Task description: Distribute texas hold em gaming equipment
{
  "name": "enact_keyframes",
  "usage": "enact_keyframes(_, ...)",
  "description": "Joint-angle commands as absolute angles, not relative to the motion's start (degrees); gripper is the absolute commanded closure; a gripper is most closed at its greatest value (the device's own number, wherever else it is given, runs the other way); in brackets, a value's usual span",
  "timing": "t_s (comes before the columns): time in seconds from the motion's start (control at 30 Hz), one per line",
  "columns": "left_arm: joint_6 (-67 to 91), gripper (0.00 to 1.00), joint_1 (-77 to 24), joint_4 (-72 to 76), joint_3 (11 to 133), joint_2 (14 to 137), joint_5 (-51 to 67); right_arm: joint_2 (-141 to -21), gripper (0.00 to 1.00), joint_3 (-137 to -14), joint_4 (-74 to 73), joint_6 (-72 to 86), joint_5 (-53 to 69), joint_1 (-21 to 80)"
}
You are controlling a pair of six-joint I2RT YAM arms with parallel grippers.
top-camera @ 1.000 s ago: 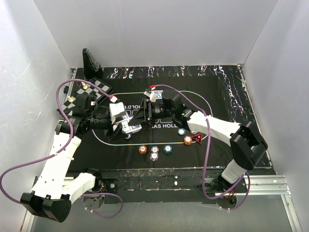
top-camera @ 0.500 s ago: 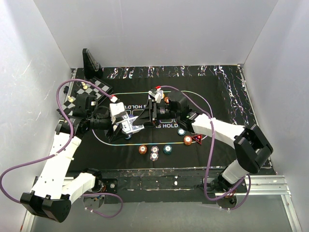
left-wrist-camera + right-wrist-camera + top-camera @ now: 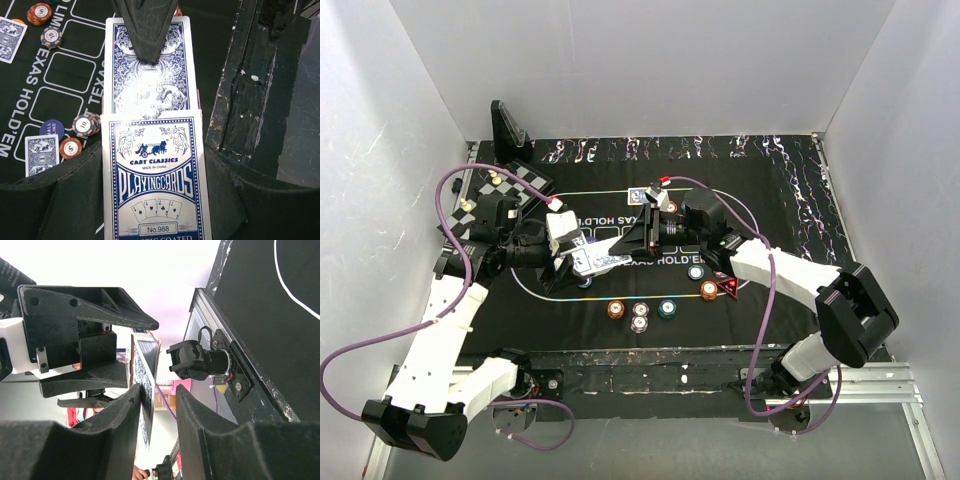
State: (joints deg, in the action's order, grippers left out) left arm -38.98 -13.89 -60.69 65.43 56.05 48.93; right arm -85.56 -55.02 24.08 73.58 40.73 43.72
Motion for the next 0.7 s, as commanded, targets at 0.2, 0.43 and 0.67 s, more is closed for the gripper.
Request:
enact_keyframes(0.2,-38.5,0.85,-13.8,-56.78,66.45,53.61,51.68,-81.13,0.72,-52.82,24.26,73.56,41.31,41.05)
enact_keyframes(0.43,-38.58,0.85,-13.8,-56.69,65.74,53.17,51.59,-77.61,0.94,-52.29,21.98,73.48,41.84,38.15)
enact_keyframes(0.67,-38.76,0.85,-13.8,-56.86,65.57,53.09,51.5,-71.55,0.96,-49.49,17.94,71.46,42.63,33.85)
